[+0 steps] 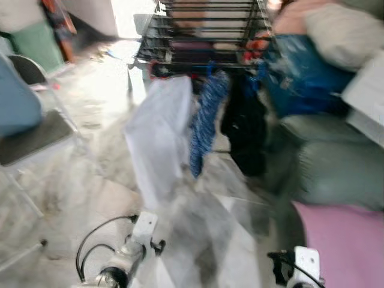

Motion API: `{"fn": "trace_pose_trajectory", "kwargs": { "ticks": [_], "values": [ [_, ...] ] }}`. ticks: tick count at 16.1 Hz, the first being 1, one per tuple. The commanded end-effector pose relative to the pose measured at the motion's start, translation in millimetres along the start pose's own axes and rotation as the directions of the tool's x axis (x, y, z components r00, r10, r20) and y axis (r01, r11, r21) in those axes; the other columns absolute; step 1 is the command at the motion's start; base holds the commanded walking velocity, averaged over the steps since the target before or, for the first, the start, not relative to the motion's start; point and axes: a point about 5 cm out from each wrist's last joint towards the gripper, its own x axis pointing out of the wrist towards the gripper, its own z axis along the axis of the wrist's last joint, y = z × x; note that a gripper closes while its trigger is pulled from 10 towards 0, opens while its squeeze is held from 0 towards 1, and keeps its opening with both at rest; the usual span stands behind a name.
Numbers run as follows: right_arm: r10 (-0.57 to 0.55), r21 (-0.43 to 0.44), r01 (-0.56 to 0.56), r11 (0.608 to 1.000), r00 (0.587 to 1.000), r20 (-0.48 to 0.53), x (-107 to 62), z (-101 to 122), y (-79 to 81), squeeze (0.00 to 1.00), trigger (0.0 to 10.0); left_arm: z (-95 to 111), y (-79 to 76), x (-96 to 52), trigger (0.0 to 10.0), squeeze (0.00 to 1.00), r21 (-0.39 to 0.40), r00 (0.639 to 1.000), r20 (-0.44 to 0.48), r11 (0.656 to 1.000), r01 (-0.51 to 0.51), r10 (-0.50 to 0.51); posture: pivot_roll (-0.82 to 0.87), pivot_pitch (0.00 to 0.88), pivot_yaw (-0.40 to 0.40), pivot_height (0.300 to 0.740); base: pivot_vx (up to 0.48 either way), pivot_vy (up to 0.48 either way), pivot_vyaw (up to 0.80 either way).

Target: Hang hanger

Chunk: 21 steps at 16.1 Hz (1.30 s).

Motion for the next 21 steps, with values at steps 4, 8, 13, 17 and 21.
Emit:
{"fn": "trace_pose_trajectory", "kwargs": {
  "ticks": [4, 8, 13, 17, 21],
  "values": [
    [0.016, 0.071, -0.008, 0.997, 0.993, -0.115, -2.1, -15.6, 6.9, 0.00, 10.0, -3.1, 14.2, -2.1, 10.0, 0.00, -0.005, 0.999, -0.013, 0.999, -0.044, 0.044, -0.02, 0.000, 0.002, 0.740, 0.000, 0.000, 0.00],
    [0.035, 0.001, -0.035, 0.999, 0.985, -0.172, -3.6, -22.4, 11.4, 0.00, 10.0, -4.1, 16.1, -2.4, 10.0, 0.00, 0.008, 0.998, -0.019, 0.999, -0.052, 0.052, -0.03, 0.000, 0.005, 0.740, 0.000, 0.327, 0.00],
    [0.044, -0.047, -0.054, 0.997, 0.981, -0.190, -5.5, -26.6, 11.5, 0.00, 10.0, -5.6, 15.7, -2.6, 10.0, 0.00, 0.019, 0.998, -0.023, 0.999, -0.050, 0.050, -0.03, 0.000, 0.005, 0.740, 0.000, 0.476, 0.00],
    [0.035, -0.051, -0.046, 0.998, 0.978, -0.206, -8.3, -31.9, 10.6, 0.00, 10.0, -5.2, 14.2, -2.3, 10.0, 0.00, 0.034, 0.999, -0.022, 0.999, -0.043, 0.044, -0.03, 0.000, 0.010, 0.740, 0.000, 0.478, 0.00],
    [0.035, -0.046, -0.046, 0.998, 0.977, -0.210, -8.7, -32.8, 11.4, 0.00, 10.0, -4.2, 12.9, -2.0, 10.0, 0.00, 0.041, 0.999, -0.022, 0.998, -0.039, 0.040, -0.03, 0.000, 0.013, 0.740, 0.000, 0.480, 0.00]
  ]
}}
